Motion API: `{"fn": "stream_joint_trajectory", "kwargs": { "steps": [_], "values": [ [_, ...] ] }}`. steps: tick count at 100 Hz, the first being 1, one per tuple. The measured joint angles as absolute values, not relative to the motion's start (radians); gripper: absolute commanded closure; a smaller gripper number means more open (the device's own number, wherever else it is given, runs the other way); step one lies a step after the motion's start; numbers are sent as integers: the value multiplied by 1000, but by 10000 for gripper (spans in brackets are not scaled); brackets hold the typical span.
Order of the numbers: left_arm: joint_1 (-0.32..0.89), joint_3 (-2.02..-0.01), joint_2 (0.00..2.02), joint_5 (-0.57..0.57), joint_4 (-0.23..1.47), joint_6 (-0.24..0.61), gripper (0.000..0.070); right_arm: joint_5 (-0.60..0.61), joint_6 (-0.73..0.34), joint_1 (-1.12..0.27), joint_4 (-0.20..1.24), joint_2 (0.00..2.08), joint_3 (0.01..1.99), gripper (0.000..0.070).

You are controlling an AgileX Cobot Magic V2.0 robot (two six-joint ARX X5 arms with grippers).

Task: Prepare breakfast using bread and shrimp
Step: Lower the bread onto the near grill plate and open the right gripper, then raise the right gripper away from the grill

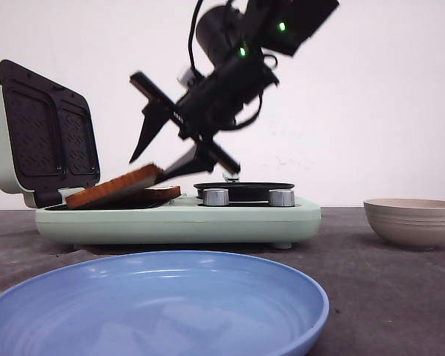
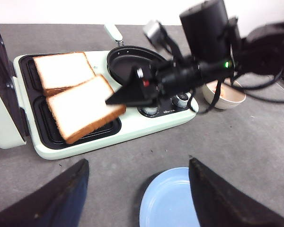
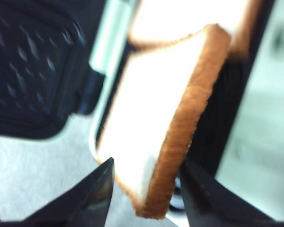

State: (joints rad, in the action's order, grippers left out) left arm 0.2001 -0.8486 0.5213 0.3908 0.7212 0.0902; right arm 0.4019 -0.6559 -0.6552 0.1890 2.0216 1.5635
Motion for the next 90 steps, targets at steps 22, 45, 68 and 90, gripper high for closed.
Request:
{"fn": "stream_joint_trajectory", "kwargs": {
  "steps": [22, 45, 68, 90],
  "values": [
    [200, -849, 521, 391, 721, 90, 345, 387, -589, -668, 282, 2021, 1623, 433],
    [200, -849, 521, 391, 721, 90, 344, 327, -552, -681, 344, 2021, 1623, 433],
    [200, -849, 521, 391, 721, 90, 345, 308, -523, -695, 357, 2021, 1623, 434],
    [200, -849, 521, 391, 721, 90, 344, 276, -474, -714, 349, 2021, 1623, 434]
  ]
}}
